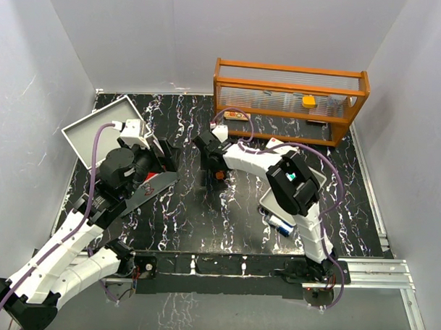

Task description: Organize the medicine kit

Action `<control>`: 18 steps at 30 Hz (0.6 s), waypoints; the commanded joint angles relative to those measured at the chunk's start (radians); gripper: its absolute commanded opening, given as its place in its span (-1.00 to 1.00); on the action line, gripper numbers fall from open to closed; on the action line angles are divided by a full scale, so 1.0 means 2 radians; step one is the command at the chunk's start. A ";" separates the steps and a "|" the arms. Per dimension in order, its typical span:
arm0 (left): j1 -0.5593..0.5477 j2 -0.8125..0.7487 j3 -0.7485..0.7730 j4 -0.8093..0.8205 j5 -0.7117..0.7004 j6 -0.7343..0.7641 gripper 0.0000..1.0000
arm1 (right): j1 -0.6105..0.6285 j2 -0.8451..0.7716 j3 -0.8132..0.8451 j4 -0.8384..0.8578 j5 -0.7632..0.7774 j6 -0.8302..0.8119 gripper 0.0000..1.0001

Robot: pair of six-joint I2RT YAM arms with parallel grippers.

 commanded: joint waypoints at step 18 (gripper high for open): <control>-0.002 -0.008 0.005 0.007 0.003 0.003 0.97 | -0.016 -0.089 -0.042 0.067 -0.046 -0.076 -0.37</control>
